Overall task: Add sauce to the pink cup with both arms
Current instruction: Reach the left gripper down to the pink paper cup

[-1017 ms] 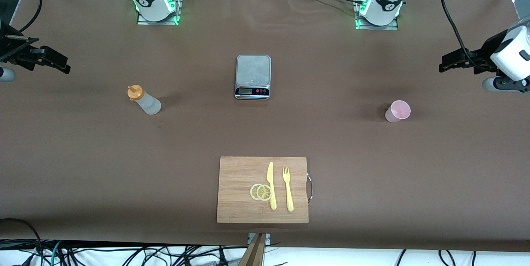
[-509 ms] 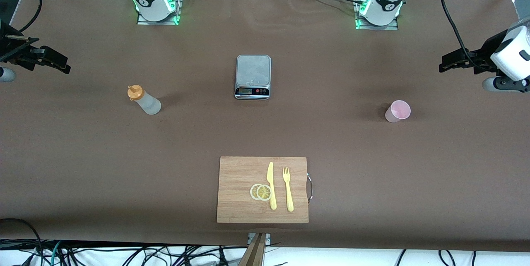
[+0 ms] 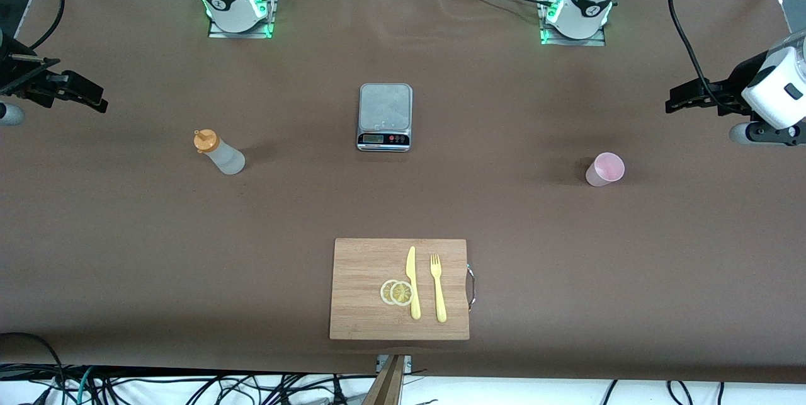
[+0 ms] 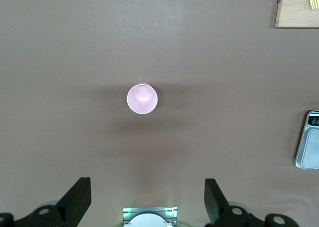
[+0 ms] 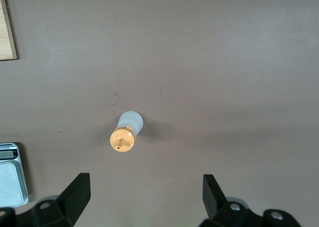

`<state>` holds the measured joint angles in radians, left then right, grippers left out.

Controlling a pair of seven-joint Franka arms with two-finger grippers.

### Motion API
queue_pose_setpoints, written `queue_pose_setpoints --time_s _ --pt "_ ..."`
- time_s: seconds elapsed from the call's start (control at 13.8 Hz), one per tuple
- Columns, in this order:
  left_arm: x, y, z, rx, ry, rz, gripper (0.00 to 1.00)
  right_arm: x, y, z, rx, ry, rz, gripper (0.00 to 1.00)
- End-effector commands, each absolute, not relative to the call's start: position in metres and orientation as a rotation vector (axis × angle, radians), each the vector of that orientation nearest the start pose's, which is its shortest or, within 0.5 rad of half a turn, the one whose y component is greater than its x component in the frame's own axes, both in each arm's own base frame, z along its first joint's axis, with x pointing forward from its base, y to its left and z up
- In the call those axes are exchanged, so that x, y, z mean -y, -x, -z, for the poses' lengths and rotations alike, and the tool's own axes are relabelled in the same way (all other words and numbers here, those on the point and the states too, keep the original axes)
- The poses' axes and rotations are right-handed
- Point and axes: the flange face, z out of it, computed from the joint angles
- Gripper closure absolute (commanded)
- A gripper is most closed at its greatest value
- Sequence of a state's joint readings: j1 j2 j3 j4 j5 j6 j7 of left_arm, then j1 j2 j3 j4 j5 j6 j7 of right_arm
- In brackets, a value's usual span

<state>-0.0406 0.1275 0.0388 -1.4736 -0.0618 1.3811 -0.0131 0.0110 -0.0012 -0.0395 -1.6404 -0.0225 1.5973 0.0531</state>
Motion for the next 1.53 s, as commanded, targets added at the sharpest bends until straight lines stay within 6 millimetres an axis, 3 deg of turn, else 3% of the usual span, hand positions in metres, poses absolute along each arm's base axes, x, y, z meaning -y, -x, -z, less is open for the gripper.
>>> queue_pose_setpoints --time_s 0.0,0.29,0.51,0.8,1.09,1.31,1.45 --pt "0.011 -0.576 -0.585 0.016 3.152 -0.367 0.0 0.017 -0.553 -0.598 -0.125 3.148 -0.065 0.0" --pt "0.007 -0.587 -0.553 0.018 3.137 -0.448 0.0 0.017 -0.553 -0.598 -0.125 3.148 -0.065 0.0" --pt "0.0 -0.606 -0.497 0.027 3.098 -0.522 0.0 0.017 -0.553 -0.598 -0.125 3.148 -0.065 0.0" --pt "-0.018 -0.611 -0.428 -0.028 3.111 -0.483 0.0 0.018 -0.553 -0.598 -0.127 3.148 -0.068 0.0" --pt "-0.025 -0.599 -0.366 -0.052 3.115 -0.42 0.01 0.018 -0.553 -0.598 -0.125 3.148 -0.068 0.0" --pt "-0.052 -0.585 -0.324 -0.108 3.123 -0.332 0.01 0.018 -0.553 -0.598 -0.125 3.148 -0.068 0.0" --pt "-0.057 -0.575 -0.304 -0.101 3.132 -0.314 0.01 0.018 -0.553 -0.598 -0.125 3.148 -0.068 0.0"
